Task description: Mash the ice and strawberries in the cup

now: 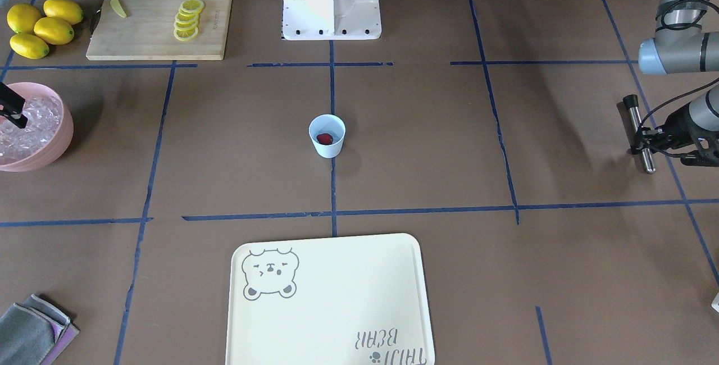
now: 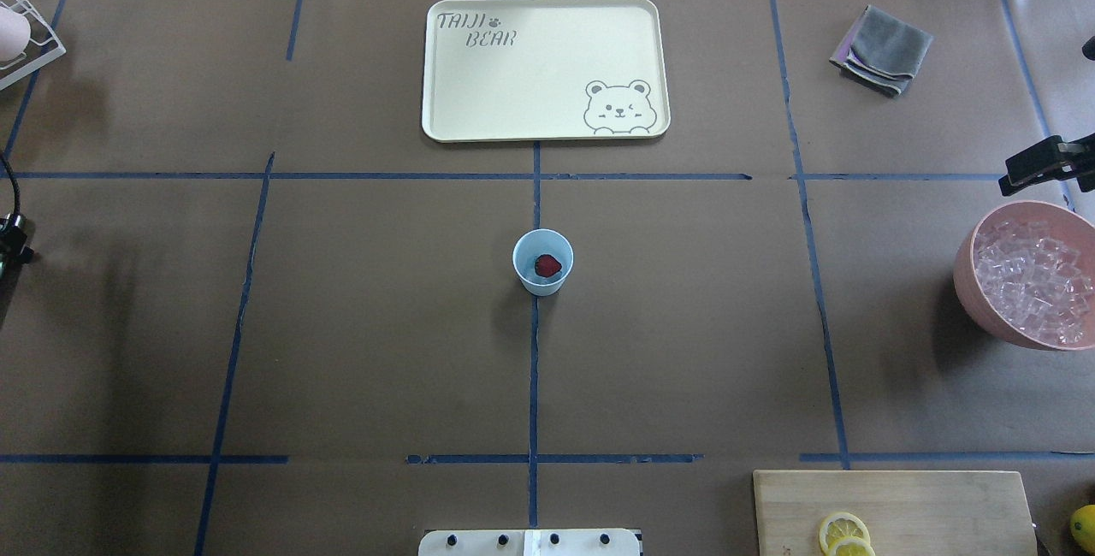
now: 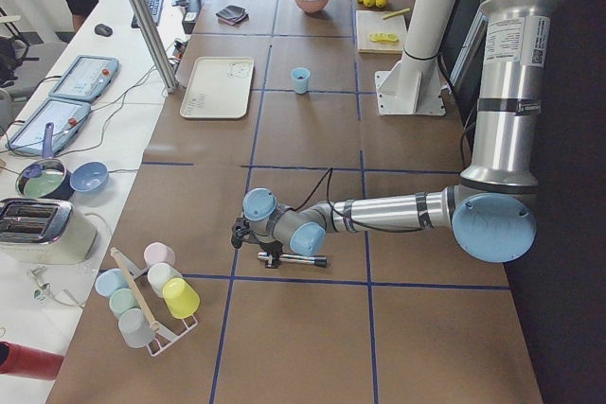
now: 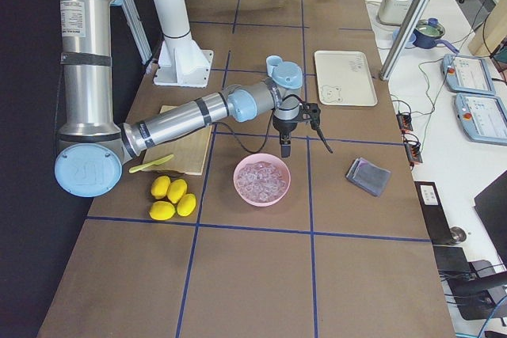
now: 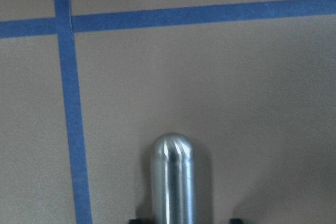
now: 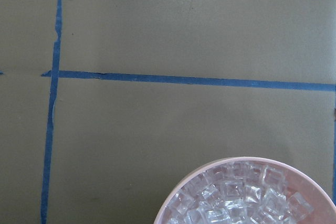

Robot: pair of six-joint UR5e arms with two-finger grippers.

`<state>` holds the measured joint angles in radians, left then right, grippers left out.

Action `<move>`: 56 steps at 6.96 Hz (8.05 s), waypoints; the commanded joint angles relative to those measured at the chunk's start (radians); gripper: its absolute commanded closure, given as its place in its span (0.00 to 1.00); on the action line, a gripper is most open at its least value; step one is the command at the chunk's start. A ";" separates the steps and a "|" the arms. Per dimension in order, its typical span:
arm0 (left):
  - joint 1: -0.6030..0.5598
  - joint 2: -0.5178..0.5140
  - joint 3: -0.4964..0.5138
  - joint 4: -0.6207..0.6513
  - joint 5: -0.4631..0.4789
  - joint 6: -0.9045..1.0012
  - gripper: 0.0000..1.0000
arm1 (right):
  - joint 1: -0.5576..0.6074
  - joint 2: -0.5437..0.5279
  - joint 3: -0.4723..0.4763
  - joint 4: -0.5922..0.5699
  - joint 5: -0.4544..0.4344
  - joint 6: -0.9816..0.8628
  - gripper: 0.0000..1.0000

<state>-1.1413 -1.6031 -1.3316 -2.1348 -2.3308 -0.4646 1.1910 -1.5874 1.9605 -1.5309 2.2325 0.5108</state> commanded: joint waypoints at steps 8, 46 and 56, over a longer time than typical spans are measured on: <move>0.495 -0.586 -0.383 0.014 0.245 -0.249 0.96 | -0.001 0.018 -0.022 0.000 -0.002 -0.003 0.00; 0.028 -0.053 -0.350 -0.030 0.450 -0.100 1.00 | 0.194 -0.025 -0.101 -0.002 0.078 -0.275 0.00; 0.124 0.011 -0.276 0.457 0.321 -0.050 1.00 | 0.194 -0.036 -0.101 0.000 0.078 -0.275 0.00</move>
<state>-1.0485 -1.5939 -1.6093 -1.6782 -2.0104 -0.5421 1.3852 -1.6227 1.8591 -1.5309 2.3102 0.2362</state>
